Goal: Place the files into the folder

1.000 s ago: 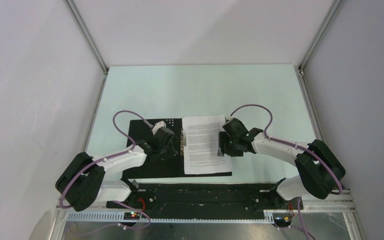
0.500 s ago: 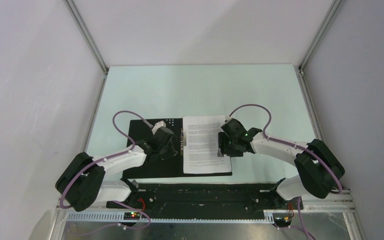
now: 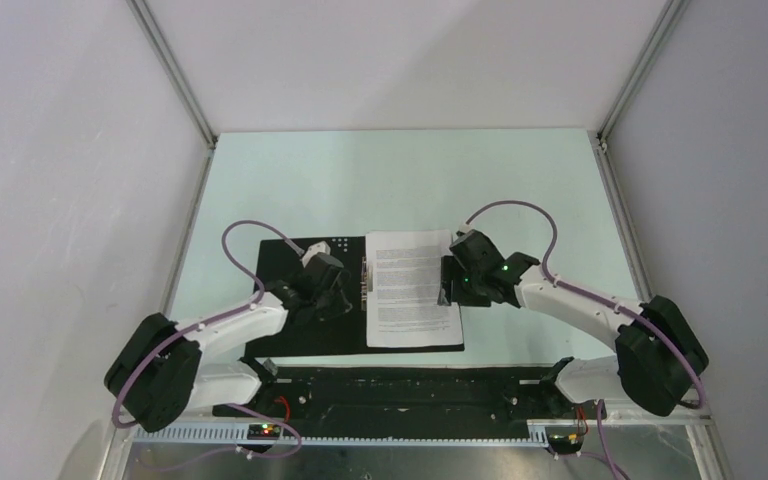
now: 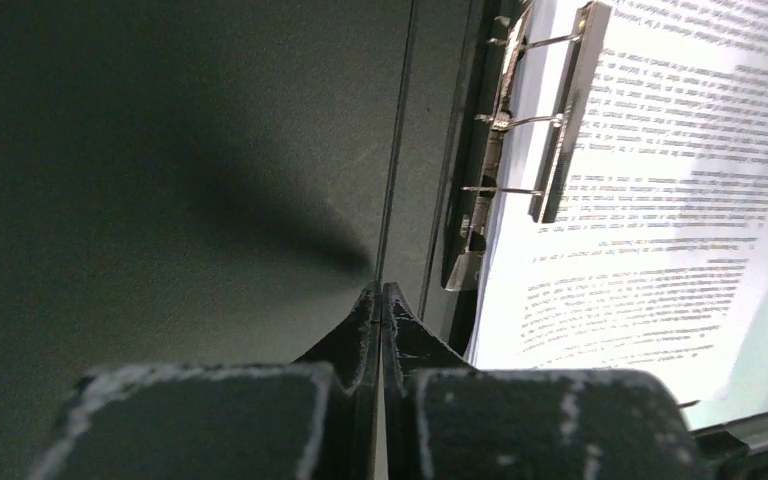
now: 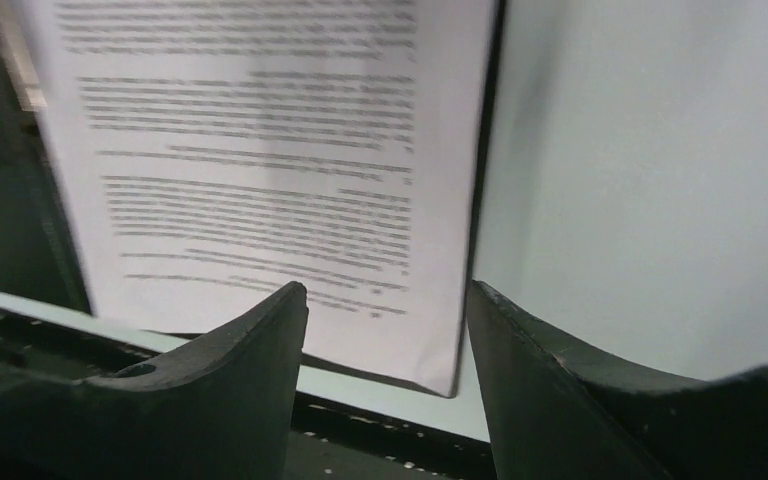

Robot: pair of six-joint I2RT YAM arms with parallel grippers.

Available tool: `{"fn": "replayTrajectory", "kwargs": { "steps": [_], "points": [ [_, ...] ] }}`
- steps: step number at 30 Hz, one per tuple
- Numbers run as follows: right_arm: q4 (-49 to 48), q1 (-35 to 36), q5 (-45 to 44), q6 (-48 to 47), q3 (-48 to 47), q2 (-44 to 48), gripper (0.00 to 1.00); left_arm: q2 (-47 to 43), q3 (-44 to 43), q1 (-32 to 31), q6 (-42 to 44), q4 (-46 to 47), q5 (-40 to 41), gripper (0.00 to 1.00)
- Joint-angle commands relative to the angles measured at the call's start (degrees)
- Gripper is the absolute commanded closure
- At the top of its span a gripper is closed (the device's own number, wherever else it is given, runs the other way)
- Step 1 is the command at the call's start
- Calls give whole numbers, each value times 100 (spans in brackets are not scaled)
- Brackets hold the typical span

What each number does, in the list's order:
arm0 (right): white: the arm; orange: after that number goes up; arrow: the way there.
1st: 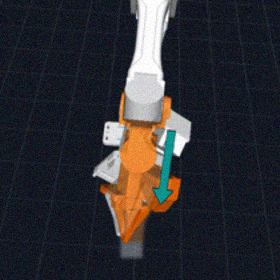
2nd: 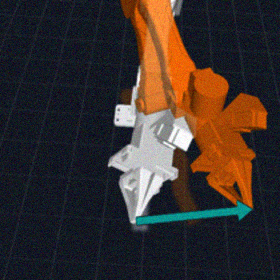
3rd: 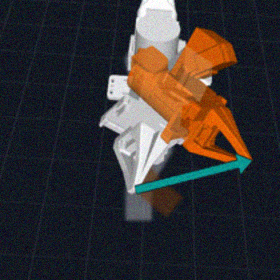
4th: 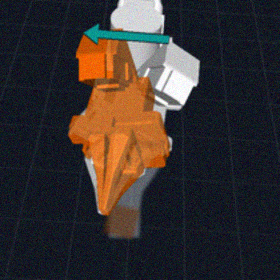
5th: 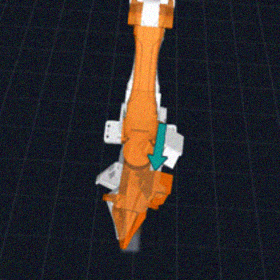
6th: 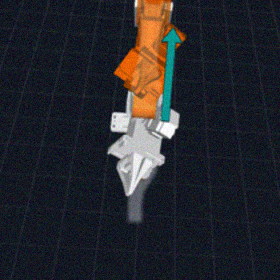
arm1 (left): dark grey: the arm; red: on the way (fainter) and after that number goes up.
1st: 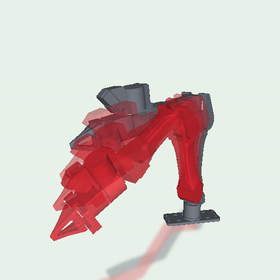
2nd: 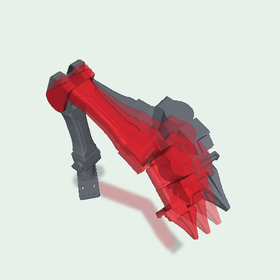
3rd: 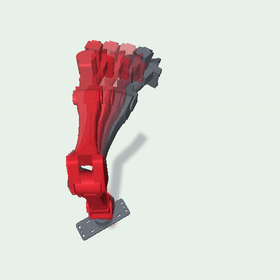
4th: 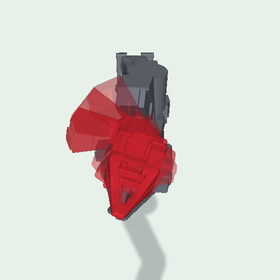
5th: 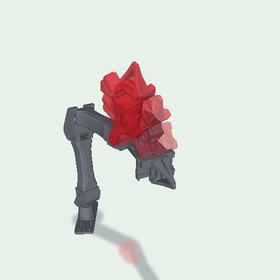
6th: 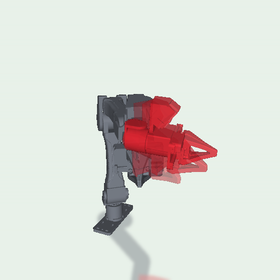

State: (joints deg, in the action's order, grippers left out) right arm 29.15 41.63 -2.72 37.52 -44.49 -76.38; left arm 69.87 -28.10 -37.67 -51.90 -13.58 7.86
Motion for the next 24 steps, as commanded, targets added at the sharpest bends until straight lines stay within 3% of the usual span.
{"fn": "replayTrajectory", "kwargs": {
  "steps": [1, 5, 10, 17, 24],
  "points": [
    [-231, 241, -107, 61, -658, 29, 36, -393, -424, 207, 382, -323, -107, 99],
    [-371, 608, -274, 80, -1485, -772, 41, -429, -806, 791, 701, -415, -507, 91],
    [-488, 960, -525, 135, -2655, -1858, 55, -108, -1314, 1377, 867, -424, -1149, 81],
    [-97, 1293, -869, 22, -3907, -3231, 59, -186, -1284, 1805, 939, -420, -1463, 80],
    [241, 1517, -1154, -15, -4475, -3871, 63, -494, -879, 2274, 990, -412, -1629, 80]
  ]
}}
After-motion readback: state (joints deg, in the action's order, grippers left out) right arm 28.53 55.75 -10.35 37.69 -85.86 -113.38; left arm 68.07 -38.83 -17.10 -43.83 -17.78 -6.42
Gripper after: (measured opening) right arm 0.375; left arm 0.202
